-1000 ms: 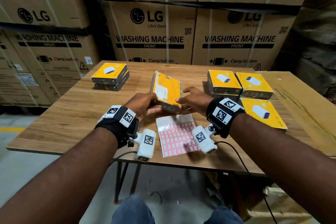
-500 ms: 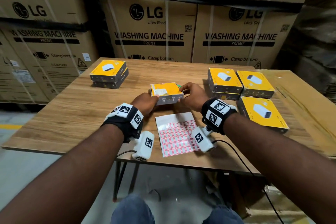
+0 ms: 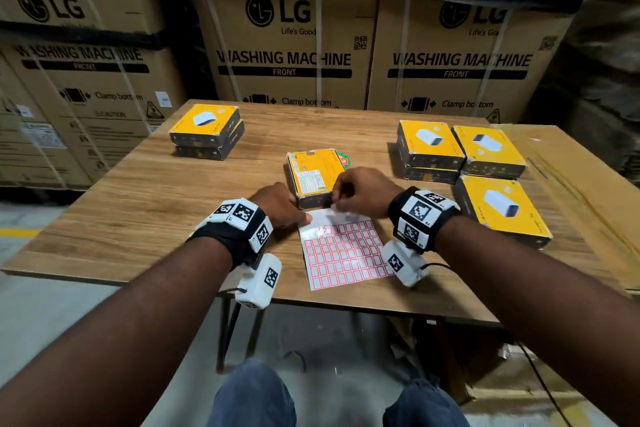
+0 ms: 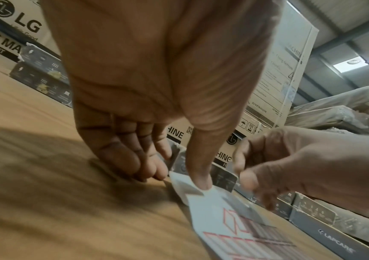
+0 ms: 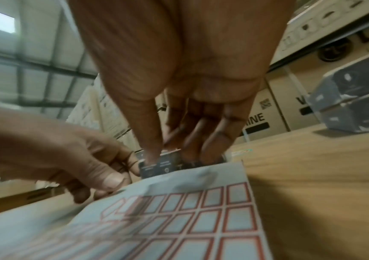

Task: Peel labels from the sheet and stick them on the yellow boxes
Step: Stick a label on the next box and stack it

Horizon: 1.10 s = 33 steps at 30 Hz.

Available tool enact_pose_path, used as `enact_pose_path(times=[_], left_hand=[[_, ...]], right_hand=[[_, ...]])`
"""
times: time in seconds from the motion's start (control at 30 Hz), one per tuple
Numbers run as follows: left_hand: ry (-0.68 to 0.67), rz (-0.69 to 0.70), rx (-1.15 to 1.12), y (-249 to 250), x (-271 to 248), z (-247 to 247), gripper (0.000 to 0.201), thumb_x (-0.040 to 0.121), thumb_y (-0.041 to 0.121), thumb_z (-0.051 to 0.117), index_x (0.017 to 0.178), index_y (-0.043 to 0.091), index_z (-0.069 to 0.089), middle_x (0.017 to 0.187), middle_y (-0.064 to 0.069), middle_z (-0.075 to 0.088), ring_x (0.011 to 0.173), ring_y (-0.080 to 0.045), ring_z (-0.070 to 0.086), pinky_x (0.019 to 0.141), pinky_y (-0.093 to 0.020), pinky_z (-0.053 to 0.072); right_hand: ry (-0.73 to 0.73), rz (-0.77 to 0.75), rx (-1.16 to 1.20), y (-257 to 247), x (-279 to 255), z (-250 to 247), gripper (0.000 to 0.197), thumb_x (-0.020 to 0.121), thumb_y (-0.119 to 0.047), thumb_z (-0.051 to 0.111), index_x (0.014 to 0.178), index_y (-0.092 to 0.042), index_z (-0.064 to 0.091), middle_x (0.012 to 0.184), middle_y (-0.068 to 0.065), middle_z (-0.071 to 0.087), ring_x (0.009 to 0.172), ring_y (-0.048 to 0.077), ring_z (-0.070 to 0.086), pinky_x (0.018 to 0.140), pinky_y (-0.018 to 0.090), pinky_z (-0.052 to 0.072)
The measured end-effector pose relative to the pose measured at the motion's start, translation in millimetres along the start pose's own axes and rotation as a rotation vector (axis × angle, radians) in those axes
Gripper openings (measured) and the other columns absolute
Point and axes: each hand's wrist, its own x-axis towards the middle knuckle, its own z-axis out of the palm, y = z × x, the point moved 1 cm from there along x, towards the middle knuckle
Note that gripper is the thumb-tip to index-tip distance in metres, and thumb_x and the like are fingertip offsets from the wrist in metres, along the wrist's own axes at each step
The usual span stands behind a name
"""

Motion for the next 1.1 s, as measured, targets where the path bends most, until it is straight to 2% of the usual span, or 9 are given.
enact_pose_path(times=[0.07,0.13,0.2,0.37,0.5,0.63,0.73,0.87,1.1], left_hand=[[-0.039,0.013,0.015,0,1,2,0.029,0.075,0.040,0.080,0.087,0.014,0.074,0.086,-0.002,0.072,0.080,-0.018,0.063,0.070,-0.026,0.045],[-0.074,0.015,0.006,1,0,4,0.025,0.077,0.039,0.079,0.081,0.015,0.073,0.084,-0.002,0.072,0.080,-0.020,0.062,0.071,-0.027,0.044],[-0.092,0.030,0.003,4,-5,5,0.021,0.083,0.037,0.074,0.075,0.019,0.067,0.080,0.000,0.068,0.078,-0.020,0.060,0.071,-0.027,0.044],[-0.134,0.046,0.021,10,-10,6,0.037,0.091,0.040,0.062,0.096,0.005,0.071,0.086,-0.005,0.065,0.077,-0.020,0.055,0.071,-0.028,0.040],[-0.116,0.067,0.007,13,-10,11,0.025,0.082,0.033,0.073,0.082,0.009,0.073,0.071,-0.005,0.064,0.063,-0.018,0.053,0.064,-0.027,0.040],[-0.072,0.099,0.177,16,-14,16,0.036,0.075,0.040,0.080,0.098,0.013,0.073,0.096,-0.001,0.072,0.089,-0.019,0.064,0.078,-0.030,0.050],[-0.099,0.122,0.243,17,-15,19,0.037,0.073,0.042,0.082,0.100,0.018,0.074,0.103,0.002,0.073,0.094,-0.017,0.065,0.082,-0.029,0.050],[-0.050,0.126,0.291,19,-16,21,0.045,0.072,0.042,0.082,0.106,0.015,0.071,0.108,0.001,0.071,0.100,-0.018,0.064,0.090,-0.033,0.053],[-0.069,0.113,0.270,23,-16,23,0.038,0.076,0.037,0.080,0.107,0.015,0.074,0.108,-0.001,0.072,0.100,-0.018,0.065,0.084,-0.029,0.051]], right_hand=[[-0.150,-0.071,-0.130,-7,-4,8,0.015,0.078,-0.023,0.080,0.090,-0.021,0.070,0.084,-0.010,0.064,0.077,0.006,0.056,0.058,0.013,0.036],[-0.166,-0.096,-0.199,-8,-4,12,0.022,0.076,-0.027,0.082,0.095,-0.019,0.073,0.089,-0.009,0.067,0.079,0.005,0.056,0.058,0.012,0.035],[-0.143,-0.093,-0.212,-9,-3,13,0.024,0.076,-0.027,0.083,0.097,-0.019,0.074,0.095,-0.005,0.071,0.082,0.008,0.058,0.062,0.019,0.038],[-0.147,-0.096,-0.200,-11,-6,14,0.026,0.075,-0.027,0.083,0.097,-0.019,0.075,0.101,-0.004,0.073,0.088,0.010,0.062,0.072,0.022,0.043],[-0.188,-0.110,-0.278,-15,-11,15,0.036,0.071,-0.032,0.085,0.105,-0.023,0.074,0.107,-0.008,0.072,0.088,0.007,0.059,0.072,0.021,0.040],[-0.183,-0.140,-0.345,-17,-12,15,0.038,0.073,-0.029,0.084,0.109,-0.025,0.075,0.113,-0.007,0.070,0.097,0.012,0.061,0.076,0.022,0.042],[-0.181,-0.182,-0.385,-16,-14,13,0.030,0.080,-0.024,0.076,0.110,-0.028,0.075,0.114,-0.007,0.069,0.088,0.008,0.056,0.073,0.020,0.035],[-0.180,-0.210,-0.381,-18,-19,11,0.026,0.085,-0.022,0.073,0.110,-0.027,0.075,0.114,-0.006,0.068,0.084,0.004,0.048,0.072,0.019,0.033],[-0.186,-0.184,-0.348,-19,-26,13,0.024,0.085,-0.015,0.072,0.107,-0.024,0.075,0.111,-0.005,0.068,0.094,0.010,0.057,0.073,0.022,0.038]])
